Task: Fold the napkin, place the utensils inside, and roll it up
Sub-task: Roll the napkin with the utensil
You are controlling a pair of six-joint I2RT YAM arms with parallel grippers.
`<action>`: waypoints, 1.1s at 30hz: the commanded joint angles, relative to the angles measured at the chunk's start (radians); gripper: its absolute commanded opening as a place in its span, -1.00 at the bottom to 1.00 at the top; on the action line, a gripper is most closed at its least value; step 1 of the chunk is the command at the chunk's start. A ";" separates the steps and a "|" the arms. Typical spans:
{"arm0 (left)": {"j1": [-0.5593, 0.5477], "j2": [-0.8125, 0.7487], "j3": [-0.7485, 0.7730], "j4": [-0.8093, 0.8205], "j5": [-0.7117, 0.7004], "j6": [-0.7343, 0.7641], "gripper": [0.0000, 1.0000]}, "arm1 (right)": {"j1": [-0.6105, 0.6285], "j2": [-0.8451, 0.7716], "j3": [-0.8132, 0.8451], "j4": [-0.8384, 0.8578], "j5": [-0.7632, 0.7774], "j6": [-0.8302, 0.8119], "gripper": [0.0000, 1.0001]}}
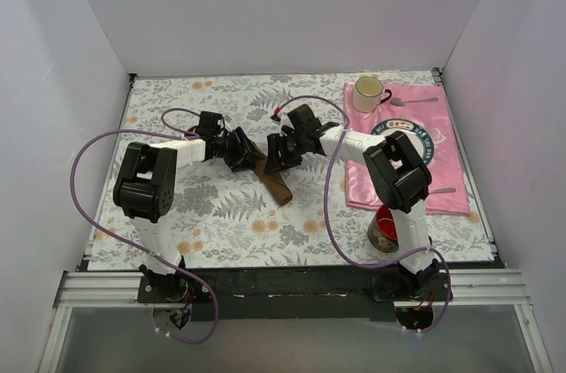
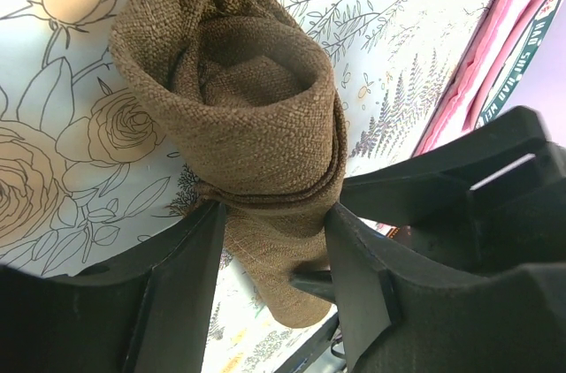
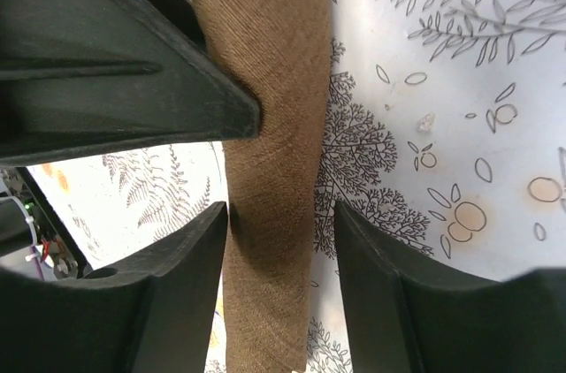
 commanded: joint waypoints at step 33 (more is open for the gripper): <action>0.069 -0.097 -0.042 0.391 0.230 -0.297 -0.43 | 0.011 -0.006 -0.114 0.119 0.075 -0.013 -0.56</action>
